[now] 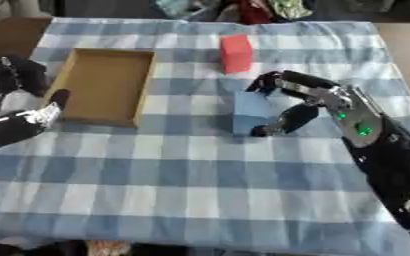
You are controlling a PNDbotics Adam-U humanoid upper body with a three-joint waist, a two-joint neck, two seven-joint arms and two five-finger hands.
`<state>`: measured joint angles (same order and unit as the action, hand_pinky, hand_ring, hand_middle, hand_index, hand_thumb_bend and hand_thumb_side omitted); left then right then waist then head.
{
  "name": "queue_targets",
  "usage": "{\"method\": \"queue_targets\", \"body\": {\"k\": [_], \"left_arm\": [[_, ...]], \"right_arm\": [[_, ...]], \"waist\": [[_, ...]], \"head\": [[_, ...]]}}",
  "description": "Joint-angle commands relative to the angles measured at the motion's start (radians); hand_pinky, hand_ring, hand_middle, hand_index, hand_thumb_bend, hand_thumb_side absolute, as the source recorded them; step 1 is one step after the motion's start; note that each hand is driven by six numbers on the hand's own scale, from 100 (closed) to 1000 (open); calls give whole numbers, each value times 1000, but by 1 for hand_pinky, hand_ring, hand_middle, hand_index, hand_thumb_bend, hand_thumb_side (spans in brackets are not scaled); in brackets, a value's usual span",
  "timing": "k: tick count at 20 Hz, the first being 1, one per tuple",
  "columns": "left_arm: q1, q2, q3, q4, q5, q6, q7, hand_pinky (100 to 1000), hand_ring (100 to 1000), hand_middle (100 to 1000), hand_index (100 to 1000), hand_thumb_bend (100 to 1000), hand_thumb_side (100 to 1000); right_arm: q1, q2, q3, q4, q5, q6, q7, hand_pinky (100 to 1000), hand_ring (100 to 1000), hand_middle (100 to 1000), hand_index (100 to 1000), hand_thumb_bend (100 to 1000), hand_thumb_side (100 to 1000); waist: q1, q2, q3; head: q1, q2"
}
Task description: Pick up objects on the table and place them in the box.
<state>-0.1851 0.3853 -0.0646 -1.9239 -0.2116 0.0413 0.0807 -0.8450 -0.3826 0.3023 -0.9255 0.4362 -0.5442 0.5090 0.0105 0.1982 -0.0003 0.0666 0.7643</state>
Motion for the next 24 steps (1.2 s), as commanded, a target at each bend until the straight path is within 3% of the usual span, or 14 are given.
{"method": "queue_targets", "body": {"k": [1, 8, 9, 11, 14, 17, 18, 19, 24], "left_arm": [[-7, 6, 2, -13, 4, -1, -3, 505, 533, 512, 632, 430, 100], [-8, 5, 1, -13, 5, -2, -4, 505, 533, 512, 632, 429, 100], [-8, 5, 1, -13, 5, -2, -4, 505, 533, 512, 632, 429, 100], [-9, 5, 1, -12, 6, -2, -4, 505, 533, 512, 633, 427, 100], [-10, 6, 1, -13, 6, -2, -5, 505, 533, 512, 633, 427, 100], [-10, 7, 0, -15, 6, -3, -6, 505, 534, 512, 633, 427, 100], [-11, 7, 0, -17, 7, -3, -7, 505, 533, 512, 633, 427, 100], [-11, 8, -1, -18, 7, -3, -8, 505, 533, 511, 633, 423, 100], [-22, 4, -11, -21, 13, -5, -19, 505, 534, 512, 634, 425, 100]], "right_arm": [[-18, -11, -12, 1, 22, -7, -19, 749, 657, 705, 767, 533, 456], [-26, -6, -22, -2, 68, -21, -135, 667, 517, 549, 629, 316, 319], [-28, -7, -22, -4, 73, -23, -154, 663, 511, 544, 620, 316, 319], [-34, -10, -23, -10, 82, -26, -181, 661, 500, 531, 604, 191, 246], [-50, -18, -21, -23, 79, -27, -187, 661, 496, 526, 601, 154, 155], [-72, -31, -17, -48, 56, -30, -177, 662, 495, 525, 600, 137, 132], [-83, -35, -14, -59, 45, -30, -172, 664, 496, 527, 602, 102, 180], [-93, -39, -11, -70, 34, -29, -167, 665, 497, 527, 603, 143, 136], [-156, -39, -14, -97, 7, -14, -150, 669, 500, 529, 605, 150, 132]], "waist": [[1, -16, 1], [2, -17, 2], [2, -17, 3], [2, -17, 3], [1, -17, 3], [1, -18, 4], [0, -18, 5], [0, -18, 6], [0, -19, 20]], "head": [[-2, 6], [-3, 6], [-4, 6], [-3, 6], [-3, 6], [-3, 6], [-4, 6], [-4, 6], [-11, 6]]}}
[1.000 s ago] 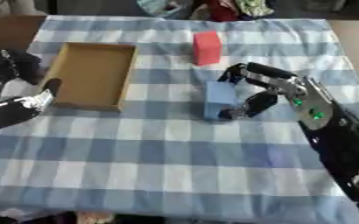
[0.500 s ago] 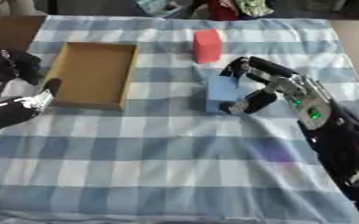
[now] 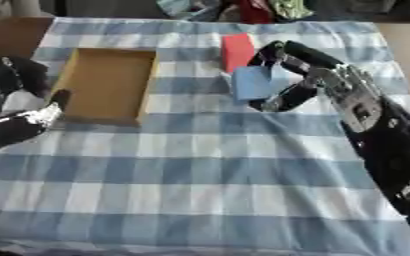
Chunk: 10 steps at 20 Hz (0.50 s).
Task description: Pick up objects on the table and place them in the box.
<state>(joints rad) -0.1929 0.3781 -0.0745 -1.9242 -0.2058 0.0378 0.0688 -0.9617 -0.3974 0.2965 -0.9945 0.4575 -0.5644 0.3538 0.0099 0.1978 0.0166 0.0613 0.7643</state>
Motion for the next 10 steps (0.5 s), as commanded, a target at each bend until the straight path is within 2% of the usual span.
{"method": "queue_targets", "body": {"k": [1, 3, 4, 5, 10], "left_arm": [[-18, 10, -3, -21, 9, -2, -9, 506, 534, 512, 634, 425, 100], [-28, 7, -8, -23, 12, -3, -13, 506, 534, 512, 634, 426, 100], [-34, 5, -10, -24, 14, -4, -15, 506, 534, 513, 634, 428, 100], [-40, 3, -12, -25, 15, -4, -17, 506, 535, 513, 634, 428, 100], [-75, -8, -24, -32, 22, -7, -29, 507, 536, 514, 635, 429, 100]], "right_arm": [[-51, -22, -12, -27, -13, 9, 5, 670, 500, 530, 605, 152, 132], [-76, -13, -22, -19, -5, 16, 3, 671, 500, 530, 606, 150, 131], [-89, -6, -28, -13, 1, 19, 0, 672, 501, 530, 607, 109, 170], [-101, 2, -34, -7, 9, 19, -2, 672, 501, 531, 607, 154, 131], [-163, 54, -57, 46, 68, 21, -9, 678, 506, 533, 610, 156, 135]], "waist": [[1, -19, 8], [2, -19, 21], [2, -18, 28], [2, -17, 35], [1, -12, 78]], "head": [[-8, 6], [-15, 6], [-20, 6], [-24, 6], [-65, 0]]}}
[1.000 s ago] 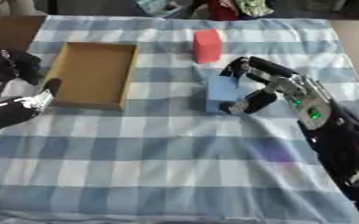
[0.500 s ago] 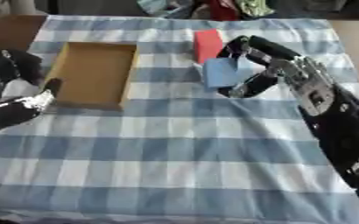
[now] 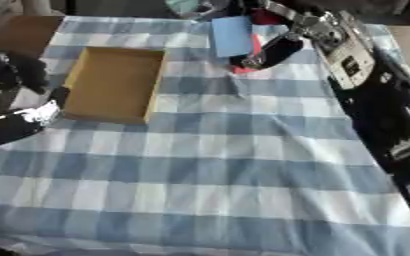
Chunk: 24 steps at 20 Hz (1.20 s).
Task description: Pick up objects on the table and place them in the box.
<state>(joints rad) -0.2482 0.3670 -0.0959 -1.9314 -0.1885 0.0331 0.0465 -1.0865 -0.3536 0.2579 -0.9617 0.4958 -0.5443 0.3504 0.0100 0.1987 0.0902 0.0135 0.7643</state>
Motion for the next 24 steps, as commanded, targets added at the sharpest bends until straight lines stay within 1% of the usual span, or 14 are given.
{"method": "queue_targets", "body": {"k": [1, 4, 8, 14, 16, 18, 21, 23, 24], "left_arm": [[-29, 0, -5, -27, 7, -3, -9, 508, 536, 514, 635, 430, 100], [-59, -9, -16, -35, 16, -5, -20, 508, 537, 514, 636, 431, 100], [-91, -19, -28, -44, 26, -7, -36, 509, 538, 515, 636, 431, 100], [-128, -33, -37, -56, 36, -7, -47, 511, 539, 516, 637, 433, 100], [-137, -38, -40, -59, 39, -7, -51, 511, 539, 516, 637, 434, 100], [-145, -42, -41, -60, 41, -6, -53, 511, 539, 516, 637, 435, 100], [-154, -47, -44, -62, 44, -6, -56, 511, 540, 516, 637, 435, 100], [-157, -49, -46, -63, 45, -6, -59, 511, 540, 516, 637, 436, 100], [-157, -50, -47, -63, 46, -6, -60, 511, 540, 515, 637, 450, 100]], "right_arm": [[-49, 22, -21, 26, 46, -2, -4, 680, 507, 535, 612, 157, 136], [-80, 67, -35, 72, 109, -12, 1, 683, 510, 537, 616, 154, 139], [-101, 124, -62, 123, 185, -19, -14, 683, 512, 540, 620, 146, 145], [-102, 203, -96, 177, 297, -15, -51, 686, 519, 547, 629, 149, 166], [-97, 226, -101, 197, 339, -14, -58, 691, 529, 557, 641, 171, 196], [-92, 244, -102, 215, 387, -21, -61, 695, 537, 565, 652, 182, 207], [-81, 268, -109, 240, 448, -28, -69, 700, 556, 584, 688, 225, 265], [-73, 280, -110, 256, 481, -36, -70, 703, 569, 597, 718, 278, 322], [-70, 285, -111, 261, 493, -41, -70, 704, 574, 601, 726, 382, 327]], "waist": [[0, -11, 15], [-2, -4, 50], [-4, 4, 91], [-5, 14, 140], [-5, 17, 155], [-5, 20, 166], [-4, 24, 176], [-3, 26, 179], [-3, 26, 179]], "head": [[-26, -3], [-54, -14], [-90, -26], [-138, -40], [-154, -42], [-166, -44], [-175, -45], [-178, -42], [-178, -42]]}}
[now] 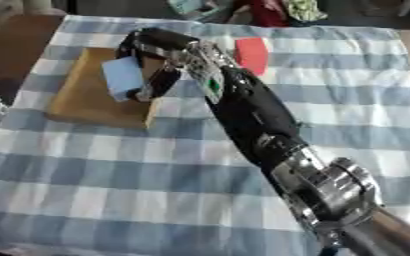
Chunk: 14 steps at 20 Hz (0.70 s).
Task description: Pick up objects on the table and place them in the box.
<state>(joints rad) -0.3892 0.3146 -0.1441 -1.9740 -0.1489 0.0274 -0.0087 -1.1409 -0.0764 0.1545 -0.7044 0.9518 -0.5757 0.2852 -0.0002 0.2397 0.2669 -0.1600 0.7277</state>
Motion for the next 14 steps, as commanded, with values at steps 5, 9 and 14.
{"method": "queue_targets", "body": {"k": [5, 9, 14], "left_arm": [[-21, 0, -4, -19, 8, -1, -10, 511, 541, 516, 638, 437, 100], [-21, 2, -4, -19, 7, -1, -11, 511, 541, 516, 638, 438, 100], [-20, 5, -3, -19, 6, -1, -10, 511, 542, 516, 638, 439, 100]], "right_arm": [[-10, 21, 3, 4, 89, -40, -5, 743, 677, 751, 838, 529, 480], [-17, 14, 8, -13, 115, -60, -1, 803, 767, 854, 891, 680, 522], [-37, -18, -6, -36, 91, -58, -15, 811, 779, 871, 896, 697, 537]], "waist": [[8, -14, 0], [6, -16, -3], [2, -18, -12]], "head": [[-7, -4], [-6, -4], [-1, -7]]}}
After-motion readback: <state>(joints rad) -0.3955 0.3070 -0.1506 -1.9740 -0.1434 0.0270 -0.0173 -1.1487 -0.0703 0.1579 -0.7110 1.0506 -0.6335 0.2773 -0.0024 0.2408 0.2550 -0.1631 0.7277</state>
